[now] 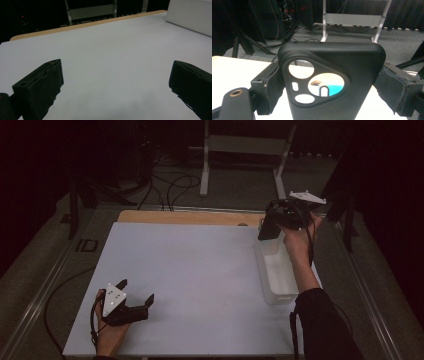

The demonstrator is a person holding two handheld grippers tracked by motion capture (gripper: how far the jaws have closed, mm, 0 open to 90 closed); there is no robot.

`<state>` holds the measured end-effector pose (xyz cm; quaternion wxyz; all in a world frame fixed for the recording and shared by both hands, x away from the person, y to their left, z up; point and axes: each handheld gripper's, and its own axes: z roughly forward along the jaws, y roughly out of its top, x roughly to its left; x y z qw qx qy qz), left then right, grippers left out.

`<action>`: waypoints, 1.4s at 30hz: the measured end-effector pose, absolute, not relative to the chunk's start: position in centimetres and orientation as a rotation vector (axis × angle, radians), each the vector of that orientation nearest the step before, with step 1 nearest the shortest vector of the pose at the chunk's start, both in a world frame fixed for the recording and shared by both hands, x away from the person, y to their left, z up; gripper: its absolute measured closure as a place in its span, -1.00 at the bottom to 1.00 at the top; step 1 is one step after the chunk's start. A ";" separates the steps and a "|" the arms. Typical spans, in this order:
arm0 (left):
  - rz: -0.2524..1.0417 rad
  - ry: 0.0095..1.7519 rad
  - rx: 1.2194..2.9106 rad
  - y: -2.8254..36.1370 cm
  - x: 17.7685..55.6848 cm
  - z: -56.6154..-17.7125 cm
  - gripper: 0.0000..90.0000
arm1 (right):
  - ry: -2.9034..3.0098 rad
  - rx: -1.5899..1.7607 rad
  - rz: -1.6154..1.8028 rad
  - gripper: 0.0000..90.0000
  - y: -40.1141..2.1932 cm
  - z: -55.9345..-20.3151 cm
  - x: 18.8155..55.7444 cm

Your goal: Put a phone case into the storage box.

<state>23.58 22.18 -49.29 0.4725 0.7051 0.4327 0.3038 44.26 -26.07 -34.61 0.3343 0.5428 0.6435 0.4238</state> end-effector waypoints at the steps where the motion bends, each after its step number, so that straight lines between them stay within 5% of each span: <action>1: 0.743 1.059 1.725 22.2 23.6 -49.3 -1.00 | 1.672 1.425 1.107 -0.68 -26.2 -34.7 44.3; 42: 0.749 1.064 1.723 22.2 23.6 -49.3 -1.00 | 1.702 1.489 0.992 -0.69 -26.6 -38.1 45.7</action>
